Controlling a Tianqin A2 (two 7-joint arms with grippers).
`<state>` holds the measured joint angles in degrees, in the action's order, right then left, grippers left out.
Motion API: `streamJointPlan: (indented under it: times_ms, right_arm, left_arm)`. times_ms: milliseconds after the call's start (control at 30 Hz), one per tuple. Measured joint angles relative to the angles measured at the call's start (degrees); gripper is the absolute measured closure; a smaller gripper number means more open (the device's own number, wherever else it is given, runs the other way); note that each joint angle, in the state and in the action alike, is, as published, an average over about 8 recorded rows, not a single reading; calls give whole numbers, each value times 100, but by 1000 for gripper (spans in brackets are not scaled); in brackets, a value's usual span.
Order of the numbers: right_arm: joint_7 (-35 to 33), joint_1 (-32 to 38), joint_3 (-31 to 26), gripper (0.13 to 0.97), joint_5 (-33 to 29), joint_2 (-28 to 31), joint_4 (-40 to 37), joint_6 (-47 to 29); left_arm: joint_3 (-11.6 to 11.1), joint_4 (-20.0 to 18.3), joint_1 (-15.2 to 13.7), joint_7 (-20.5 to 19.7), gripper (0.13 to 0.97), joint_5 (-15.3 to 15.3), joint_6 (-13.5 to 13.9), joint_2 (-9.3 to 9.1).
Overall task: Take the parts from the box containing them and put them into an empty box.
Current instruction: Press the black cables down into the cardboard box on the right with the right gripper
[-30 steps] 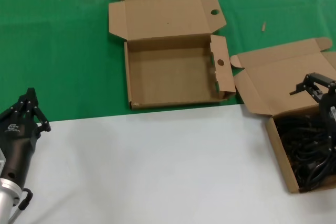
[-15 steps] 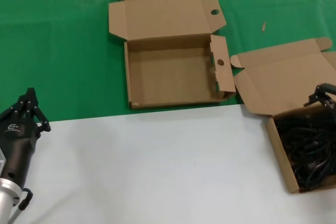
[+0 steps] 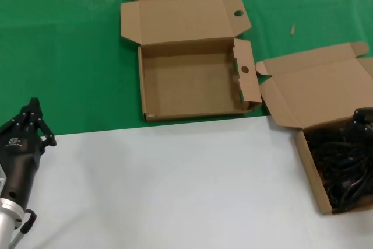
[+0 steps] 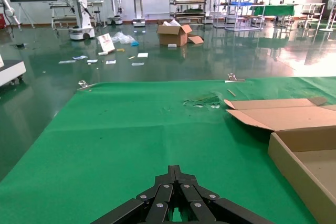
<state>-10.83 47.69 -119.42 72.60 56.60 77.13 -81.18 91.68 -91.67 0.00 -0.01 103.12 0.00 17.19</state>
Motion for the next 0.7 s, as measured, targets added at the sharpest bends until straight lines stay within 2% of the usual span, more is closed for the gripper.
streamJointPlan:
  times_ms: [100, 367, 400, 667, 700]
  right_arm:
    - [98, -39, 46, 249, 77, 71, 122, -104]
    - [213, -276, 164, 407, 258, 262, 383, -200]
    - [218, -314, 178, 407, 280, 282, 409, -199]
    - [155, -573, 239, 623, 405, 309, 460, -107]
    - [127, -594, 239, 623, 413, 295, 444, -88]
  left_arm:
    - [0, 0, 0, 0, 957, 0, 0, 0]
    - [0, 0, 0, 0, 957, 0, 0, 0]
    - [0, 0, 0, 0, 957, 0, 0, 0]
    - [0, 0, 0, 0, 957, 0, 0, 0]
    - [0, 0, 0, 0, 957, 0, 0, 0]
